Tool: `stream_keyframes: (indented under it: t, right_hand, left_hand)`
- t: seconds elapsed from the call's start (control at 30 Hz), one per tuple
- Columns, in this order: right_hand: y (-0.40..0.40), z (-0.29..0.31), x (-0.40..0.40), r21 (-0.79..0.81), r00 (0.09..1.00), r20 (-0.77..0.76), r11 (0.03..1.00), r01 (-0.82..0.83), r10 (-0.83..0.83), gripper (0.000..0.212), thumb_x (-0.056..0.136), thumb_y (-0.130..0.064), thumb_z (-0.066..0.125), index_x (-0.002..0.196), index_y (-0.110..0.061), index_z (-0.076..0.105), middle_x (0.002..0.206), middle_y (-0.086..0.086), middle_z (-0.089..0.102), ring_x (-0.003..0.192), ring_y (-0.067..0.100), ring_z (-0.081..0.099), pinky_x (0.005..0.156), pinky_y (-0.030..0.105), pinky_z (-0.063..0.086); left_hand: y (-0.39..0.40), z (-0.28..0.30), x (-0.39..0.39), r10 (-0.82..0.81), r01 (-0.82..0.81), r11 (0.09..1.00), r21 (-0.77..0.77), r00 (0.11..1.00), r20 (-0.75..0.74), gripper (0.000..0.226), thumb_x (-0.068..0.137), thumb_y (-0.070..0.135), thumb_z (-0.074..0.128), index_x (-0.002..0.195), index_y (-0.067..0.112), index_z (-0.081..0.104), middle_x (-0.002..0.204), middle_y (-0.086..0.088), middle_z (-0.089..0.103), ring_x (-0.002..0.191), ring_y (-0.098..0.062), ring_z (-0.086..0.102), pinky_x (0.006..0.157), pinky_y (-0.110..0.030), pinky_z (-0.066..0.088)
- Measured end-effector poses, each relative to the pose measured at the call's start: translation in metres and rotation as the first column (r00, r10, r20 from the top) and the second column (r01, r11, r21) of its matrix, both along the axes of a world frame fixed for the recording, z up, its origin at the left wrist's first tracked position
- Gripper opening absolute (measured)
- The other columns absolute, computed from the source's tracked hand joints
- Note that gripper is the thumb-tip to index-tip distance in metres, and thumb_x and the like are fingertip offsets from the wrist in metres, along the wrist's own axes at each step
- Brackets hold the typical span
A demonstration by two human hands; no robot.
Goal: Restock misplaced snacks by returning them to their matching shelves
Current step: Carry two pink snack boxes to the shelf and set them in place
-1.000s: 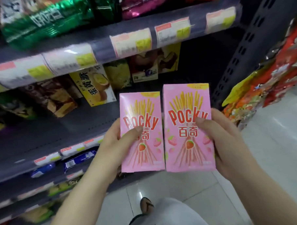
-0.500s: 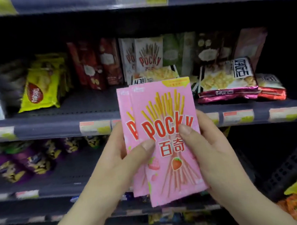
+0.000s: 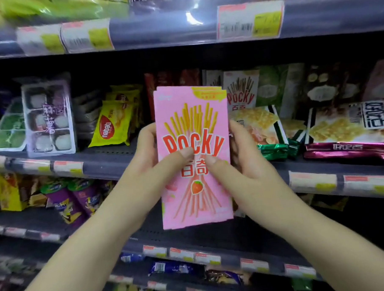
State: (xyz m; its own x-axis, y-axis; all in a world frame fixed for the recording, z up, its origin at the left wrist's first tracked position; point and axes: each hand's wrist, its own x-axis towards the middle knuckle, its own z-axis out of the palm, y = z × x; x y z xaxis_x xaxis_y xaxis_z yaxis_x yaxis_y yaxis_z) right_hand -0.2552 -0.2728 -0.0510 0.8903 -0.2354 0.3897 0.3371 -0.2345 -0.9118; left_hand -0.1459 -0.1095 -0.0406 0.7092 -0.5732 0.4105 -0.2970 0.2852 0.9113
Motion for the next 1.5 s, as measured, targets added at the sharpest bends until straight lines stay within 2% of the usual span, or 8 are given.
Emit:
stream_keyframes:
  t: [0.37, 0.53, 0.67, 0.87, 1.03, 1.23, 1.33, 1.5]
  right_hand:
    - [0.018, 0.072, 0.12, -0.054, 0.994, -0.066, 0.995, 0.086, -0.09, 0.05, 0.078, 0.007, 0.071, 0.124, -0.002, 0.054, 0.096, 0.004, 0.07, 0.077, 0.011, 0.069, 0.07, 0.022, 0.059]
    - [0.024, 0.073, 0.185, -0.128, 0.973, -0.09, 0.972, 0.199, -0.212, 0.057, 0.074, 0.004, 0.075, 0.126, -0.003, 0.054, 0.115, 0.016, 0.068, 0.101, 0.027, 0.068, 0.089, 0.044, 0.056]
    - [0.028, 0.075, 0.224, -0.175, 0.958, -0.136, 0.958, 0.228, -0.253, 0.054, 0.075, 0.002, 0.076, 0.124, -0.006, 0.056, 0.112, 0.011, 0.069, 0.094, 0.021, 0.068, 0.075, 0.029, 0.058]
    - [0.02, 0.076, 0.253, -0.273, 0.937, -0.227, 0.941, 0.202, -0.267, 0.055, 0.078, -0.007, 0.077, 0.127, -0.006, 0.054, 0.12, 0.008, 0.065, 0.1, 0.018, 0.064, 0.072, 0.024, 0.054]
    - [0.004, 0.09, 0.257, -0.409, 0.902, -0.374, 0.911, 0.05, -0.218, 0.057, 0.082, -0.013, 0.075, 0.131, -0.007, 0.048, 0.121, 0.005, 0.062, 0.112, 0.021, 0.06, 0.092, 0.042, 0.054]
    - [0.008, 0.088, 0.269, -0.439, 0.921, -0.305, 0.894, 0.089, -0.241, 0.047, 0.082, -0.015, 0.074, 0.125, -0.01, 0.055, 0.121, 0.007, 0.064, 0.102, 0.018, 0.062, 0.072, 0.028, 0.057]
    - [0.006, 0.088, 0.275, -0.615, 0.91, -0.222, 0.774, 0.149, -0.351, 0.055, 0.077, -0.03, 0.079, 0.124, -0.01, 0.058, 0.121, 0.007, 0.065, 0.104, 0.022, 0.065, 0.084, 0.037, 0.057]
    - [-0.008, 0.105, 0.266, -0.796, 0.894, 0.066, 0.517, 0.315, -0.443, 0.067, 0.072, -0.048, 0.077, 0.127, -0.015, 0.057, 0.125, 0.006, 0.062, 0.111, 0.022, 0.059, 0.087, 0.028, 0.045]
  left_hand:
    - [0.011, 0.047, 0.105, 0.039, -0.039, 0.999, 0.015, 0.999, 0.007, 0.033, 0.073, 0.006, 0.074, 0.104, 0.013, 0.064, 0.093, 0.001, 0.077, 0.084, -0.014, 0.073, 0.069, -0.027, 0.057]
    - [0.011, 0.055, 0.163, 0.041, -0.045, 0.993, 0.11, 0.999, 0.037, 0.028, 0.085, -0.007, 0.06, 0.108, 0.009, 0.059, 0.097, -0.002, 0.073, 0.084, -0.011, 0.072, 0.074, -0.025, 0.057]
    - [0.012, 0.06, 0.197, 0.064, -0.07, 0.971, 0.23, 0.997, 0.035, 0.027, 0.089, -0.007, 0.057, 0.107, 0.012, 0.059, 0.081, 0.009, 0.076, 0.073, -0.003, 0.072, 0.061, -0.018, 0.056]
    - [0.006, 0.066, 0.228, 0.116, -0.144, 0.936, 0.321, 0.988, 0.105, 0.043, 0.086, -0.005, 0.064, 0.121, 0.017, 0.053, 0.1, 0.004, 0.068, 0.079, -0.004, 0.07, 0.06, -0.02, 0.058]
    - [0.007, 0.072, 0.245, 0.119, -0.288, 0.84, 0.459, 0.924, 0.363, 0.058, 0.078, 0.011, 0.078, 0.131, 0.012, 0.054, 0.121, -0.002, 0.067, 0.106, -0.014, 0.065, 0.093, -0.034, 0.053]
    - [0.001, 0.084, 0.261, 0.099, -0.388, 0.783, 0.485, 0.849, 0.52, 0.08, 0.072, 0.013, 0.083, 0.141, 0.013, 0.042, 0.133, -0.005, 0.06, 0.12, -0.02, 0.058, 0.102, -0.037, 0.047]
    - [0.006, 0.09, 0.269, 0.113, -0.413, 0.772, 0.483, 0.837, 0.536, 0.116, 0.067, 0.013, 0.086, 0.153, 0.028, 0.01, 0.147, -0.002, 0.046, 0.127, -0.019, 0.05, 0.103, -0.037, 0.046]
    - [0.006, 0.088, 0.274, 0.085, -0.412, 0.758, 0.506, 0.831, 0.55, 0.098, 0.065, 0.01, 0.087, 0.147, 0.022, 0.035, 0.134, -0.004, 0.059, 0.118, -0.021, 0.059, 0.099, -0.039, 0.05]
